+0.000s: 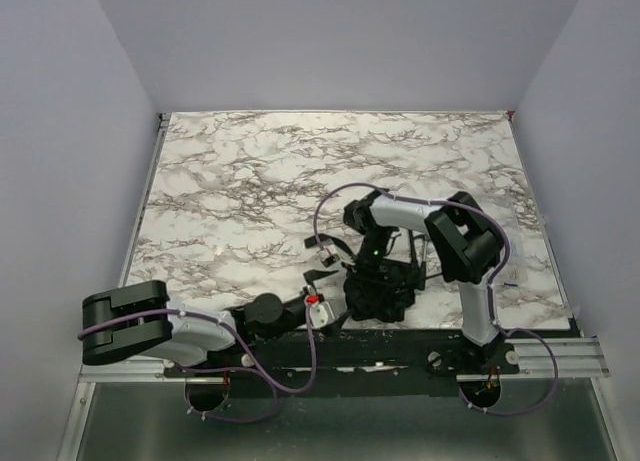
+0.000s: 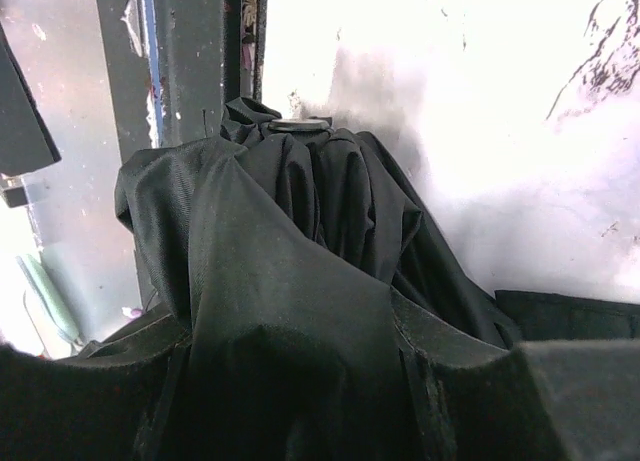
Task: Put away the umbrella
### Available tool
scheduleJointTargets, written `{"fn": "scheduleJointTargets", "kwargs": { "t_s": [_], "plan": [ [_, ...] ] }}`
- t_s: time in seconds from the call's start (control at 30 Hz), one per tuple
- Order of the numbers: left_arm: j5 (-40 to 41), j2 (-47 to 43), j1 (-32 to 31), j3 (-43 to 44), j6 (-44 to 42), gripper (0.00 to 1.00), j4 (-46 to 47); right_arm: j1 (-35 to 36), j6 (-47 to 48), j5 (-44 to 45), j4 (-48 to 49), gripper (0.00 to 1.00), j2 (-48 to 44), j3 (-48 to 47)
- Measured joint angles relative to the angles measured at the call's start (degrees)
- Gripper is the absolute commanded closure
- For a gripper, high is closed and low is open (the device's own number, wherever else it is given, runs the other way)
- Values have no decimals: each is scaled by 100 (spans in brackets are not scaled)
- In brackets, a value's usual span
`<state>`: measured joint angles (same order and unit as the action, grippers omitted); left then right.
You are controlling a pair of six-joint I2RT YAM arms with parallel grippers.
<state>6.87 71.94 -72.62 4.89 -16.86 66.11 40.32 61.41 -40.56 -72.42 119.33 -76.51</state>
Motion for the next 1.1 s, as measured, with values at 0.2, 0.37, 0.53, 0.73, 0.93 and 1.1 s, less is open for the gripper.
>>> {"fn": "scheduleJointTargets", "kwargs": {
  "t_s": [0.2,0.37,0.53,0.73,0.93,1.1],
  "plan": [
    [9,153,-457,354,-68,2,-850,17,-192,28,219,50,-153,151],
    [184,907,-586,638,-271,1,-997,17,-229,26,363,48,-282,295],
    [459,1661,-640,953,-483,1,-796,17,-289,20,407,47,-315,372],
    [713,2144,-752,1250,-579,10,-680,17,-317,-9,413,44,-319,378],
    [1432,2691,-883,1862,-352,62,-1069,-55,-358,-98,350,39,-315,326],
    [1587,2782,-916,2015,212,90,-1331,-173,-323,-114,232,34,-317,225]
  ]
}}
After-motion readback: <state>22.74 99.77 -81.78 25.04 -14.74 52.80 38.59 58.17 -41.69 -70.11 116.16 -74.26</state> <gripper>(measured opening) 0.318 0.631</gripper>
